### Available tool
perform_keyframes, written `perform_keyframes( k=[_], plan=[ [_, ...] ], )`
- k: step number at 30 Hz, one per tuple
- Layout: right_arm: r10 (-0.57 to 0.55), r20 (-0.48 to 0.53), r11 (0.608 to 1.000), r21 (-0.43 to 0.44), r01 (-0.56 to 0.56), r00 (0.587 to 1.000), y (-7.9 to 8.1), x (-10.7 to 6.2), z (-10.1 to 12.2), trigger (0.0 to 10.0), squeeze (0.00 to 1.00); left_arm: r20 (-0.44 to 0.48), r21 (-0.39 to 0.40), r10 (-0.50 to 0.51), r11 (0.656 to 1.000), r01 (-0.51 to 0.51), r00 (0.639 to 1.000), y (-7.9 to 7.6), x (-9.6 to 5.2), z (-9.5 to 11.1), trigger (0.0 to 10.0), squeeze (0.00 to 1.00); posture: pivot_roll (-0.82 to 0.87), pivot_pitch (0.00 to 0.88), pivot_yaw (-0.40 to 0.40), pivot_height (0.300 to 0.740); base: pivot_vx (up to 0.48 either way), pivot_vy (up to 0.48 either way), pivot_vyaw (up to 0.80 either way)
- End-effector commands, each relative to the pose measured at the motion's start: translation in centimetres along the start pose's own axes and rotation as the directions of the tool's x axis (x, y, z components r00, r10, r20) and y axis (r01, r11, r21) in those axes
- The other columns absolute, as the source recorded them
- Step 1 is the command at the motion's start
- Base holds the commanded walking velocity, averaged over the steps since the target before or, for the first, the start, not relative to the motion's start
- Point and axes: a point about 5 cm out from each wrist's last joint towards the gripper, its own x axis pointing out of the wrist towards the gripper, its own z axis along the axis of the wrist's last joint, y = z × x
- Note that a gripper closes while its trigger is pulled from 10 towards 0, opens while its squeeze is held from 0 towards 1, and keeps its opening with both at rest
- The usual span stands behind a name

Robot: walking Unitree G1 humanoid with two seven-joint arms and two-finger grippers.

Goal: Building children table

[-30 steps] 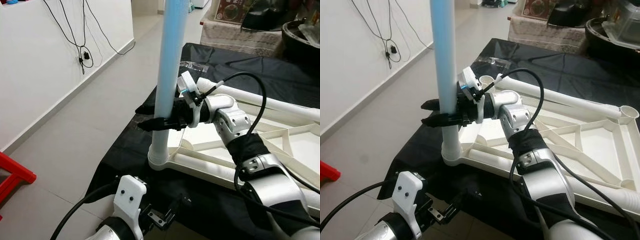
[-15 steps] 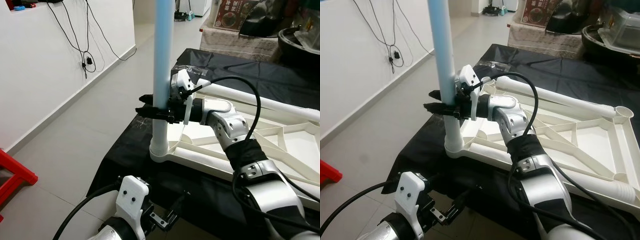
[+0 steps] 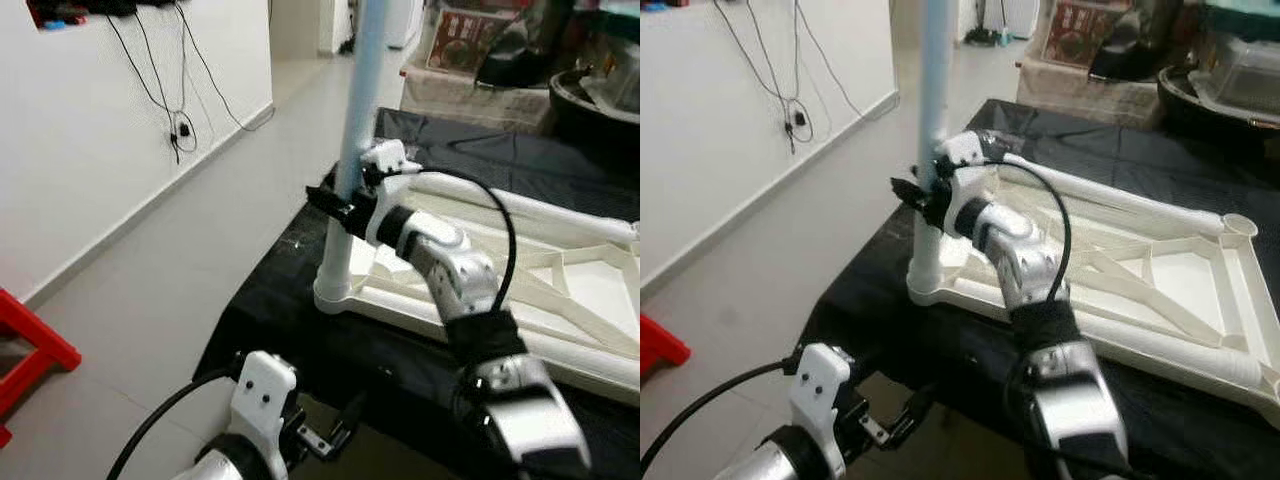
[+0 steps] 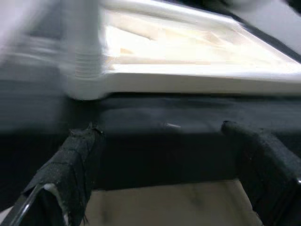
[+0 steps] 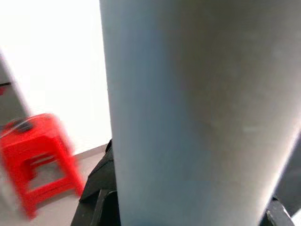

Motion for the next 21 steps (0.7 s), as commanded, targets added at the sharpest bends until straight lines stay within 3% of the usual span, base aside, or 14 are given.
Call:
perform_keyframes(
  k=[1, 3, 8, 12, 16, 19, 21],
  plan=[
    [-0.127, -0.142, 0.991, 0.017, 0.13, 0.982, -0.3, -0.5, -3.7, 10.0, 0.0, -0.03, -0.014, -0.001, 1.0, 0.001, 1.0, -0.1, -0.1, -0.7, 10.0, 0.0, 0.23, 0.149, -0.028, 0.74, 0.0, 0.0, 0.0],
    [-0.207, -0.119, 0.978, 0.007, 0.209, 0.971, 0.2, -0.9, -4.0, 10.0, 0.0, -0.031, -0.013, -0.002, 1.0, 0.001, 1.0, -0.1, -0.1, -0.7, 10.0, 0.0, 0.24, 0.15, -0.028, 0.74, 0.0, 0.0, 0.0],
    [-0.266, -0.058, 0.964, -0.031, 0.265, 0.962, 1.0, -1.2, -3.6, 10.0, 0.0, -0.031, -0.012, -0.004, 1.0, 0.003, 1.0, -0.1, -0.1, -0.7, 10.0, 0.0, 0.24, 0.153, -0.028, 0.74, 0.0, 0.0, 0.0],
    [-0.404, -0.038, 0.914, -0.047, 0.402, 0.914, 1.2, -1.6, -3.1, 10.0, 0.0, -0.029, -0.013, -0.004, 1.0, 0.004, 1.0, -0.1, -0.1, -0.6, 10.0, 0.0, 0.24, 0.154, -0.027, 0.74, 0.0, 0.0, 0.0],
    [-0.456, -0.044, 0.89, -0.053, 0.453, 0.889, 1.3, -1.6, -3.1, 10.0, 0.0, -0.029, -0.012, -0.006, 1.0, 0.005, 1.0, -0.1, 0.0, -0.6, 10.0, 0.0, 0.24, 0.155, -0.026, 0.74, 0.0, 0.0, 0.0],
    [-0.525, -0.059, 0.851, -0.068, 0.521, 0.849, 1.4, -1.4, -3.1, 10.0, 0.0, -0.029, -0.011, -0.007, 1.0, 0.007, 1.0, 0.0, 0.0, -0.7, 10.0, 0.0, 0.24, 0.153, -0.026, 0.74, 0.0, 0.0, 0.0],
    [-0.621, -0.051, 0.783, -0.087, 0.615, 0.783, 1.8, -1.3, -3.1, 10.0, 0.0, -0.028, -0.009, -0.006, 1.0, 0.006, 1.0, 0.0, 0.1, -0.7, 10.0, 0.0, 0.24, 0.153, -0.029, 0.74, 0.0, 0.0, 0.0]
  ],
)
